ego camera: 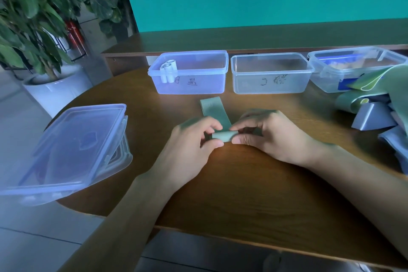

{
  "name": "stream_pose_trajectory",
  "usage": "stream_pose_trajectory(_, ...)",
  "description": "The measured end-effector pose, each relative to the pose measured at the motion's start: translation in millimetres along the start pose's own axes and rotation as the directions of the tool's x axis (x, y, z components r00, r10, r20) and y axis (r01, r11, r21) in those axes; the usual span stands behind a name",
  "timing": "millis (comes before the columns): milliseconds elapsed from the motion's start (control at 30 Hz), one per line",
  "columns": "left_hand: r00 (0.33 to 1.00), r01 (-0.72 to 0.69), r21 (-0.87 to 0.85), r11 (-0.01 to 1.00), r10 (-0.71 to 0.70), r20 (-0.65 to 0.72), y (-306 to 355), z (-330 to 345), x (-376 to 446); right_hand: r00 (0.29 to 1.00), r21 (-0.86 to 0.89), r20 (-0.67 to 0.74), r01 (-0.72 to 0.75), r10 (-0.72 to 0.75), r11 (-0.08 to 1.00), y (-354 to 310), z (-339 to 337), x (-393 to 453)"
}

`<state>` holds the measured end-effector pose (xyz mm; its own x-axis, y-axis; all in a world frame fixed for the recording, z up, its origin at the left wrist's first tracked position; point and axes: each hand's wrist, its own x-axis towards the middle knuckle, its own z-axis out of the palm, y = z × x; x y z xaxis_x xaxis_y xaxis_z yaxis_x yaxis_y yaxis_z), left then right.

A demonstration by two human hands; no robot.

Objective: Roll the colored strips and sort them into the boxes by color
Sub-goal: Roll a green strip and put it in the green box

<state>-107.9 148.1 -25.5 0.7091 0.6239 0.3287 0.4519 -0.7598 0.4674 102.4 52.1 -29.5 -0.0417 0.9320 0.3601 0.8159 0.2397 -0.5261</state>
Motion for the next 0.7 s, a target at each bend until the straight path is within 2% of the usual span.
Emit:
stream_pose_trajectory(233,0.998,0.029,-0.001,1.000,-0.029,0.055,1,-15,-39,0.998,0.072,0.044,0.040,-0.043,0.997,-21,7,-13)
stream_pose_trajectory(500,1.000,0.014,-0.016,1.000,-0.014,0.014,-1,-20,-53,0.997,0.113,0.072,0.000,-0.009,0.994,-33,11,-17)
stream_pose_trajectory(700,1.000,0.004,0.041,0.999,-0.003,-0.013,-4,-16,-45,0.999,0.040,0.044,0.001,-0.003,0.999,-27,14,-11)
